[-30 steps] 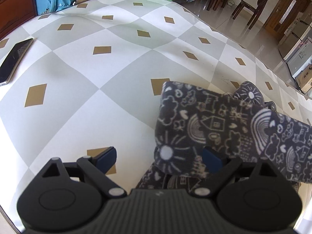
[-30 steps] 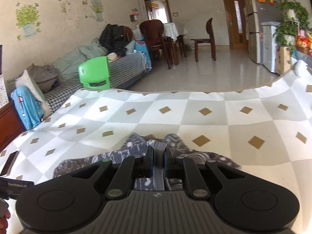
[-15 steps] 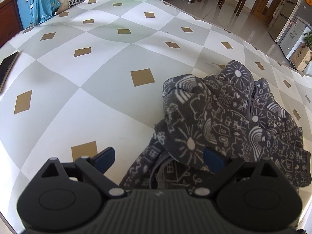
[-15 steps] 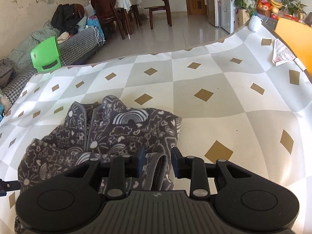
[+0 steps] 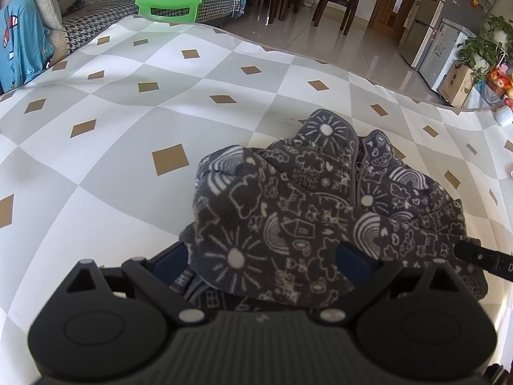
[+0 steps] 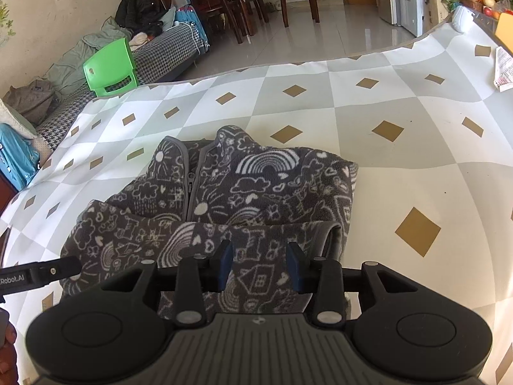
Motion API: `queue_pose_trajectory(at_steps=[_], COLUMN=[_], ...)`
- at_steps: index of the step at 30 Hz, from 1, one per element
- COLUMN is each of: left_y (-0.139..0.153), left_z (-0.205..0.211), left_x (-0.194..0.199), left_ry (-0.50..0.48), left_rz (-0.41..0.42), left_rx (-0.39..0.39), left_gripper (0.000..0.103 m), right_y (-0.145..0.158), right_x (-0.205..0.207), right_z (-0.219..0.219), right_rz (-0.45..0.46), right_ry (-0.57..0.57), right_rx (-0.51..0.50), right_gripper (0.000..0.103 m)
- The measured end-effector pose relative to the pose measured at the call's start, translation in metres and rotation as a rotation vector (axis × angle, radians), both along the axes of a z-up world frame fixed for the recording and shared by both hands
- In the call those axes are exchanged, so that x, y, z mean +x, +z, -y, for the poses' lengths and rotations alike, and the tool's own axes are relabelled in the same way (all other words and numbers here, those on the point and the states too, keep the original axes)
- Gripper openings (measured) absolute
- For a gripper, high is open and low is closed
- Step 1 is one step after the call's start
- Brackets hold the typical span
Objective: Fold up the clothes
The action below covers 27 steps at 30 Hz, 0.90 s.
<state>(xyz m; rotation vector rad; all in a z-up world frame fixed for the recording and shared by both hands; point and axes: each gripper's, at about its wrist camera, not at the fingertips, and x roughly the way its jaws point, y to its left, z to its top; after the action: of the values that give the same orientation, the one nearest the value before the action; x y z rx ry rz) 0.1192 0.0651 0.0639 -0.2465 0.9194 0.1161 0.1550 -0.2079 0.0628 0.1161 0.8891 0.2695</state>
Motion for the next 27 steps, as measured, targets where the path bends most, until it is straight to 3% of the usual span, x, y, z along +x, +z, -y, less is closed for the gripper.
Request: queue_pose_trajectory(at_steps=[6, 14, 19, 21, 27], left_y=[-0.017, -0.050, -0.057, -0.058, -0.057], left_z=[0.021, 0.020, 0.032, 0.033, 0.031], left_x=[0.015, 0.027, 0.025, 0.025, 0.025], left_ry=[-0.073, -0.073, -0.117, -0.113, -0.094], left_rz=[-0.012, -0.072, -0.092, -0.093, -0.093], left_rx=[0.034, 0.058, 0.162, 0.169, 0.163], left_gripper=[0.099, 0.103, 0.103, 0.103, 0.103], right_y=[-0.018, -0.035, -0.040, -0.041, -0.045], right_x=[0.004, 0.011, 0.012, 0.012, 0.011], right_z=[-0.001, -0.009, -0.024, -0.031, -0.040], right_rz=[-0.060, -0.119, -0.109, -0.101, -0.080], right_ry=[0.006, 0.033, 0.070, 0.092, 0.120], right_rx=[-0.025, -0.025, -0.071, -0.104, -0.154], right_gripper=[0.038, 0.047, 0.061, 0.067, 0.072])
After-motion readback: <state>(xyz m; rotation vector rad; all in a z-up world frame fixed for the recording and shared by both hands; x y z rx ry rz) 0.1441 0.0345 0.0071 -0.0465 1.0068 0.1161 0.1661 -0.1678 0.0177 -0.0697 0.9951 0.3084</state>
